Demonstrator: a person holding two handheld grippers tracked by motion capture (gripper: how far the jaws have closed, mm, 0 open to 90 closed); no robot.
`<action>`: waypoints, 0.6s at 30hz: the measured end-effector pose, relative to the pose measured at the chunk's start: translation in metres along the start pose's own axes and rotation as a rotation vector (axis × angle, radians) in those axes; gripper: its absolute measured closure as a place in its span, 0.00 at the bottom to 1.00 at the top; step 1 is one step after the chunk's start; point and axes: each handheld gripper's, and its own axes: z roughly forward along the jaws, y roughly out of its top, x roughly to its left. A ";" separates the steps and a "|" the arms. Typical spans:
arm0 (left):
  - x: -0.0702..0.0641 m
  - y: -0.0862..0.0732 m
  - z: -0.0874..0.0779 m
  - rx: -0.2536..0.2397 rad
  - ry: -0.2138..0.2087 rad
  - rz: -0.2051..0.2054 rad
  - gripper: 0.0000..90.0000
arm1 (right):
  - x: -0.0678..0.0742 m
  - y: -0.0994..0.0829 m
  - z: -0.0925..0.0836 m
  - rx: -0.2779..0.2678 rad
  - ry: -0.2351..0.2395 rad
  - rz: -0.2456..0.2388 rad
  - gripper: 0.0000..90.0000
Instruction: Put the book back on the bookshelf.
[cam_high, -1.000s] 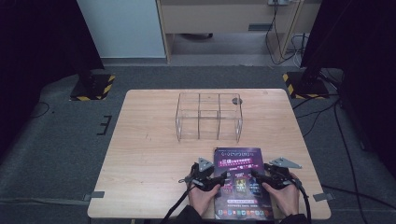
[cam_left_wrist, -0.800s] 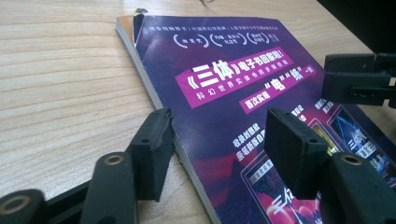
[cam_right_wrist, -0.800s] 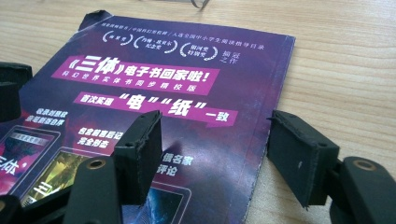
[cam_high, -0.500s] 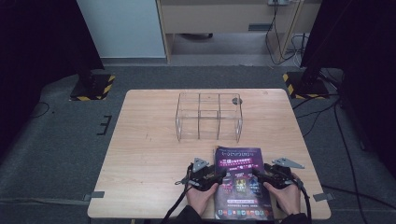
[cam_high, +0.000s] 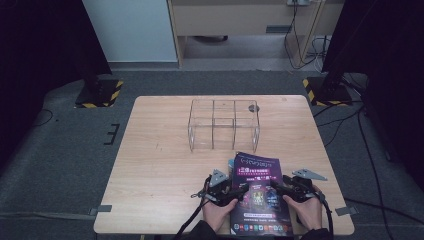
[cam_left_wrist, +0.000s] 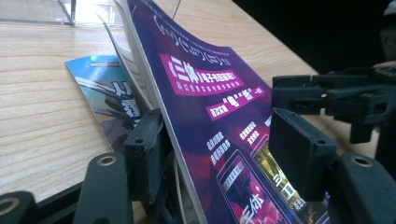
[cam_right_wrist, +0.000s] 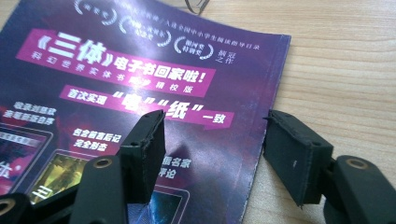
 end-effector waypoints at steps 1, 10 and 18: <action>0.000 0.000 0.001 0.004 0.002 0.006 0.41 | 0.000 0.000 0.000 0.001 0.000 -0.001 0.43; 0.001 0.003 0.006 0.041 0.003 -0.005 0.39 | 0.000 0.000 0.000 -0.001 -0.001 -0.008 0.43; -0.004 0.003 0.008 0.066 0.055 0.070 0.48 | -0.001 0.000 0.000 0.001 0.001 -0.014 0.43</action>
